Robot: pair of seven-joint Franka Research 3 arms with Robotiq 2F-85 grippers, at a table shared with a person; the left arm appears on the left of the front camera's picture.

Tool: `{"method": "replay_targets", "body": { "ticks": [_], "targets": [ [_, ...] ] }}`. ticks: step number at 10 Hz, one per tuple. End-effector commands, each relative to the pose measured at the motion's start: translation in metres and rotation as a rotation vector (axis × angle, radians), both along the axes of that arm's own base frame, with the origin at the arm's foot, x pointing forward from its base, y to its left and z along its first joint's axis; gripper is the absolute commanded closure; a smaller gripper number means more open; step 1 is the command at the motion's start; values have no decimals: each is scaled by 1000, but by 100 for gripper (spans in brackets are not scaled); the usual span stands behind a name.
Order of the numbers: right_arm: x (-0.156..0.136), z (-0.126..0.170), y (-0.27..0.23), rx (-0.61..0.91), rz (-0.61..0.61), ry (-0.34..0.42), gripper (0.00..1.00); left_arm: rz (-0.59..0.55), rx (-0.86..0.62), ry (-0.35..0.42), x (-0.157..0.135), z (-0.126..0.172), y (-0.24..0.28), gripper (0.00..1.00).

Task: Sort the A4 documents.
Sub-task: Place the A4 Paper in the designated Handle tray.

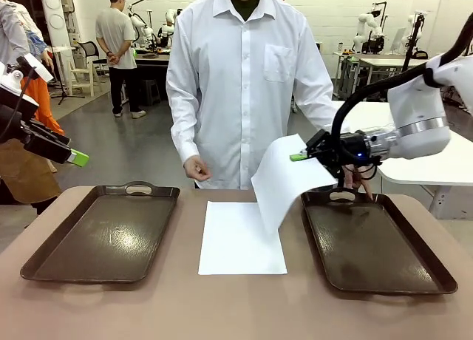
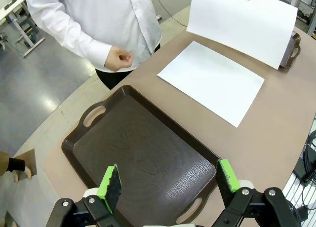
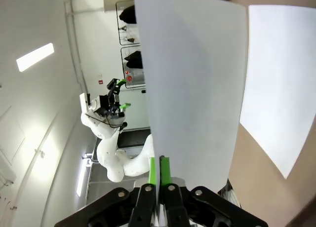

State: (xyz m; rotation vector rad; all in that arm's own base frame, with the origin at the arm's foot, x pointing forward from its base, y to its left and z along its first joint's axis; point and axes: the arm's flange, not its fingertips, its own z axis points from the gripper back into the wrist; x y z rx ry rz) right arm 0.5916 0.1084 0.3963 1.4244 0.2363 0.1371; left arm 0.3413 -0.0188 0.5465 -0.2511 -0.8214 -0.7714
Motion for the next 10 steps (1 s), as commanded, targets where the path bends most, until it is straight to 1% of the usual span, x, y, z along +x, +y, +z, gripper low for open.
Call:
{"method": "replay_targets", "body": {
  "ticks": [1, 2, 3, 5, 7, 10],
  "targets": [
    [-12, -1, -27, -27, 76, 35, 99, -14, -1, -3, 0, -1, 1, 0],
    [-17, -5, -45, -31, 108, 49, 99, -14, -1, -3, 0, -1, 1, 0],
    [-23, -8, -56, -34, 106, 59, 99, -14, -1, -3, 0, -1, 1, 0],
    [-31, -16, -77, -41, 65, 9, 99, -14, -1, -3, 0, -1, 1, 0],
    [-34, -34, -101, -39, 28, -34, 99, -14, -1, -3, 0, -1, 1, 0],
    [-35, -57, -126, -4, -22, -50, 99, -14, -1, -3, 0, -1, 1, 0]
  ]
}}
